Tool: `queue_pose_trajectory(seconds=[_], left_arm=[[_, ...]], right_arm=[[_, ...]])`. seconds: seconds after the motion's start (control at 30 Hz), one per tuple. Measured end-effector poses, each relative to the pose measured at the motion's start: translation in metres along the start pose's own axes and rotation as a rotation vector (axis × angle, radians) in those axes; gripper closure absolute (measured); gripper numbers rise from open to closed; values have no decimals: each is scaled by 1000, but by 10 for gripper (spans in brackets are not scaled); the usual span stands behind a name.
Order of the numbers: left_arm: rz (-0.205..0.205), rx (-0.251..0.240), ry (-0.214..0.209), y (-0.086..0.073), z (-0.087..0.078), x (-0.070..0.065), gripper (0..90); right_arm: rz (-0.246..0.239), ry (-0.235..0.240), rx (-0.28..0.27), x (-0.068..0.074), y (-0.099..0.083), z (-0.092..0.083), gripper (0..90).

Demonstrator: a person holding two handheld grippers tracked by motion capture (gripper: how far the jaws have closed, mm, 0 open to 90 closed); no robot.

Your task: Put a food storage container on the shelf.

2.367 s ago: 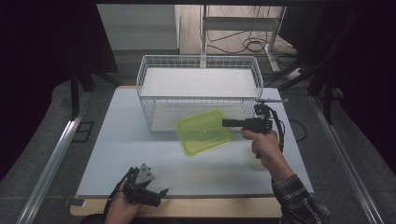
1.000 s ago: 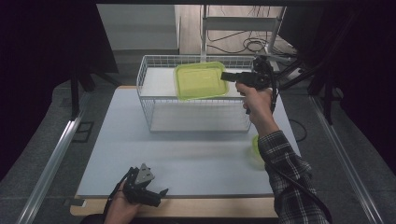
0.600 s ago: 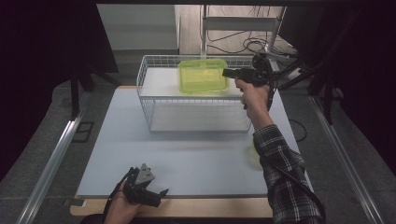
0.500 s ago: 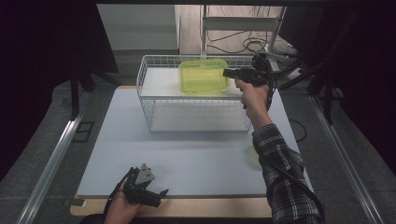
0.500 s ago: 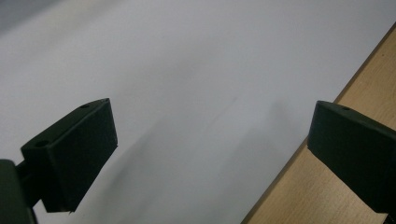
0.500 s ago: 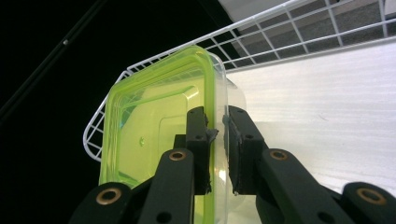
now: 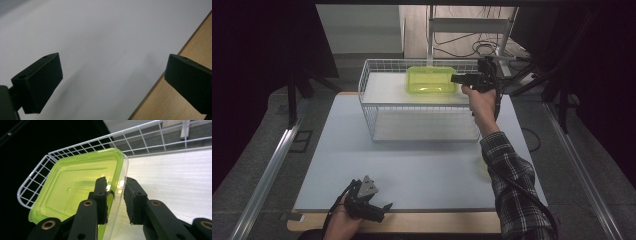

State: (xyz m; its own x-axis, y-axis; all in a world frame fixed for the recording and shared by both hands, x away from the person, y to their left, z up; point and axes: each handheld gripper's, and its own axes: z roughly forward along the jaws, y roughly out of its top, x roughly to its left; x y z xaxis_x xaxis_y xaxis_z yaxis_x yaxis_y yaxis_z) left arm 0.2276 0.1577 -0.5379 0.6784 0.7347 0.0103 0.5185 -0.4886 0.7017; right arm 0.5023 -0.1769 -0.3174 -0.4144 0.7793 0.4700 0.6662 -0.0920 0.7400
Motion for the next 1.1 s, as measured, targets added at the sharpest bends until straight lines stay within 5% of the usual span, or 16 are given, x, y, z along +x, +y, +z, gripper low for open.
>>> queue_pose_trajectory(seconds=[0.47,1.1], left_arm=[[1,5,-1,0,1,0,11],[-79,-66,-12,-1,-6,7,0]], right_arm=[[-64,-49,28,2,3,3,535],[-183,33,51,11,-15,-23,314]])
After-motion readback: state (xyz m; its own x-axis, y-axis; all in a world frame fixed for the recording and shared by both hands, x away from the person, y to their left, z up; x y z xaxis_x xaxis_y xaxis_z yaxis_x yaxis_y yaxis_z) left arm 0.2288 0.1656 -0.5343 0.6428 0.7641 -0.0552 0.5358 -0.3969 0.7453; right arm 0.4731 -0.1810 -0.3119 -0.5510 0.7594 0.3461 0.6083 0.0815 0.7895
